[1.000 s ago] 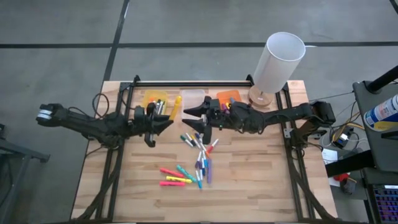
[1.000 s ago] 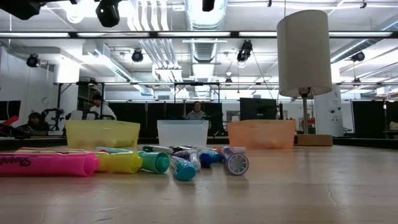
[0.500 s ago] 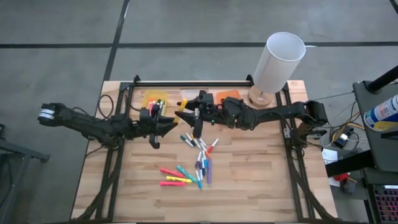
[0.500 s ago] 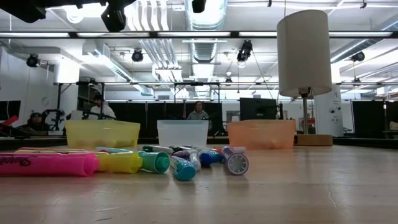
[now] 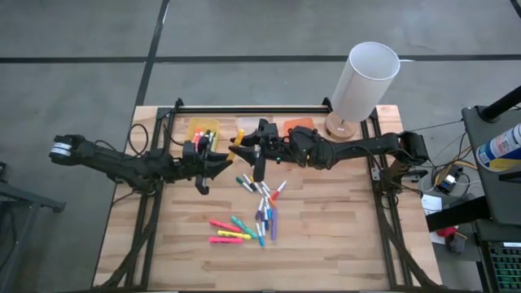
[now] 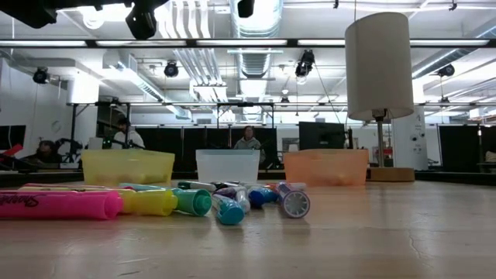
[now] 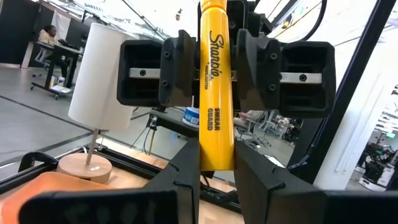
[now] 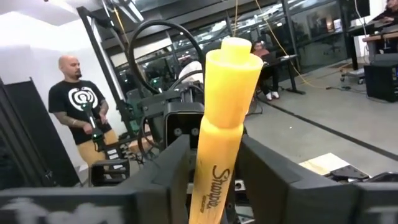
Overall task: Pick & Place Markers
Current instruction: Put the large yellow highlighter pen into the orange bin
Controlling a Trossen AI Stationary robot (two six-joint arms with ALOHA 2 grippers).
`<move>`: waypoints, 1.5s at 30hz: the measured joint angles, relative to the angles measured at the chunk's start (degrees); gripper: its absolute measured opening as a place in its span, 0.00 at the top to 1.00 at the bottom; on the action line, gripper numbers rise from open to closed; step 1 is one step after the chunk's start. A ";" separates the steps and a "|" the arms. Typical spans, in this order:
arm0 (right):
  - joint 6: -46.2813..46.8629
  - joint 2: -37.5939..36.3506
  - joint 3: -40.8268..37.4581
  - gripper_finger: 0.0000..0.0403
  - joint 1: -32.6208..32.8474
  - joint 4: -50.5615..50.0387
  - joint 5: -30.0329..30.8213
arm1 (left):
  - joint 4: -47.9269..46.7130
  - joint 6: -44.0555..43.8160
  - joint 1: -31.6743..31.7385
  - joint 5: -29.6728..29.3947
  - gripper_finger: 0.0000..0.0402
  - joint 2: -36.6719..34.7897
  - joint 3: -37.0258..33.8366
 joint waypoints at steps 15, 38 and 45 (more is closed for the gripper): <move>-1.05 -0.47 -0.04 0.84 -0.18 -0.74 -1.53 | -0.94 -1.27 0.00 -0.45 0.79 -0.02 0.00; 4.43 -11.64 -0.07 0.84 -7.27 -44.29 6.88 | -12.97 -6.48 -1.22 2.92 0.52 -0.22 -0.70; 7.47 -11.91 -0.07 0.84 -13.26 -58.64 10.99 | -13.00 -6.64 -2.19 3.03 0.52 -0.22 -0.70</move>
